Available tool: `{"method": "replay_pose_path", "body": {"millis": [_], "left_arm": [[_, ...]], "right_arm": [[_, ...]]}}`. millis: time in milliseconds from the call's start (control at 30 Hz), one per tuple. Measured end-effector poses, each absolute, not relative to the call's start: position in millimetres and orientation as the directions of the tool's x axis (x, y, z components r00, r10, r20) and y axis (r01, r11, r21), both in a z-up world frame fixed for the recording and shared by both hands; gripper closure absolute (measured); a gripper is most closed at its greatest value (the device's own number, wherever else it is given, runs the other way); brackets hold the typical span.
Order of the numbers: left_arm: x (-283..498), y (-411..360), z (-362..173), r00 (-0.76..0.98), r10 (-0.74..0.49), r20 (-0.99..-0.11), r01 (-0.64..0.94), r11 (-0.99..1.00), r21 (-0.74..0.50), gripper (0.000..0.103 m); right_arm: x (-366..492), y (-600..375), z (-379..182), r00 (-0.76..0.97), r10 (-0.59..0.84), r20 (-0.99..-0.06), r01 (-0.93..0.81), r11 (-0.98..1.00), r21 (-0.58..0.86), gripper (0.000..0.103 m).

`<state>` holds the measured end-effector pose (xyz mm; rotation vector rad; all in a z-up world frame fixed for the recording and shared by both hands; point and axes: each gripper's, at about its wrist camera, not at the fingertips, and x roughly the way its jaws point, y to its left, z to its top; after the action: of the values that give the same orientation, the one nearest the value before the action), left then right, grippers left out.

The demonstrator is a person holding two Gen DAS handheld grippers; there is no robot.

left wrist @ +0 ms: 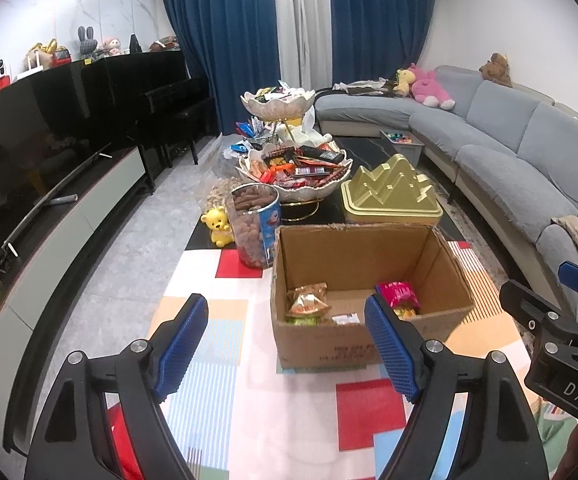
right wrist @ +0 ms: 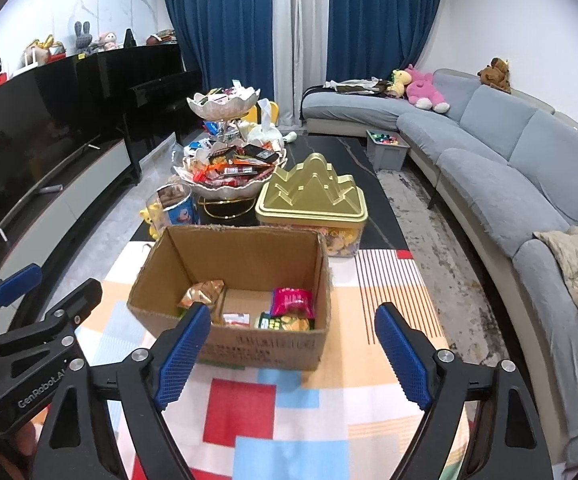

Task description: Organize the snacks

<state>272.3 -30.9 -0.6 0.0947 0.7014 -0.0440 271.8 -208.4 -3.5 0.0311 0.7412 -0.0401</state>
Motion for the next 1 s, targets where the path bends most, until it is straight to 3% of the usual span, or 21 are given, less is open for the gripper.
{"method": "replay_pose_path", "body": {"millis": [333, 1000], "left_arm": [[225, -22, -1, 0.771, -0.011, -0.637, 0.067, 0.996, 0.063, 0.019], [133, -19, -16, 0.747, -0.013, -0.665, 0.083, 0.994, 0.074, 0.019]], "right_arm": [[227, -206, -10, 0.729, -0.028, -0.684, 0.054, 0.998, 0.017, 0.013], [134, -205, -19, 0.738, -0.028, -0.675, 0.049, 0.999, 0.013, 0.013]]}}
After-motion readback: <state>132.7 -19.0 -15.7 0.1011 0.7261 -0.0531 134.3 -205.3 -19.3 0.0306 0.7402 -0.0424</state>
